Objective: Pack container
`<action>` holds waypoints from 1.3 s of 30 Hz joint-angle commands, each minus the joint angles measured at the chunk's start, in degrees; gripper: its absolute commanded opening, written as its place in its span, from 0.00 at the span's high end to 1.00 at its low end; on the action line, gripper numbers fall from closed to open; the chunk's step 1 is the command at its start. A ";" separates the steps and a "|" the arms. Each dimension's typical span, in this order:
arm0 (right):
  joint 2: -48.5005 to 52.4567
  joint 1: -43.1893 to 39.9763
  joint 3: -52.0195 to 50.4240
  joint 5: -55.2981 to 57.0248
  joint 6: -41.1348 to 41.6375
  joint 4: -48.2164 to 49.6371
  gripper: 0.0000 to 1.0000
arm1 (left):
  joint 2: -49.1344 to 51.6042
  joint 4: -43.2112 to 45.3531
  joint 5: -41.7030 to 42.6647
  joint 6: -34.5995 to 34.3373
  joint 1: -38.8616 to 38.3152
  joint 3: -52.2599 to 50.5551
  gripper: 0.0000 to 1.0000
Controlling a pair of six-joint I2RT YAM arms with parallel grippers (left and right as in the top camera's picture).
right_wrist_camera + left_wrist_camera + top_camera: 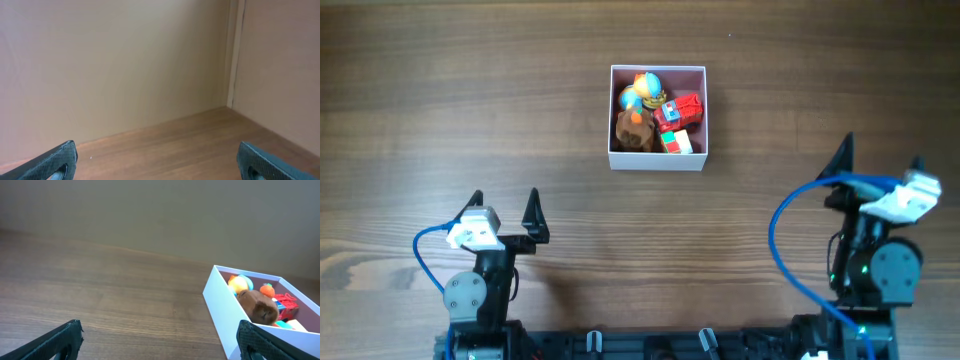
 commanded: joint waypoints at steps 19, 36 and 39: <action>-21.00 0.09 -17.40 -16.35 1.05 -6.54 0.00 | -0.52 -0.24 -0.15 0.87 0.44 -0.35 0.00; -20.41 0.09 -17.40 -16.55 -0.33 -9.05 0.00 | -0.52 -0.24 -0.15 0.87 0.44 -0.35 0.00; -20.37 0.09 -17.40 -16.55 -0.31 -9.05 0.00 | -0.52 -0.24 -0.15 0.87 0.44 -0.35 0.00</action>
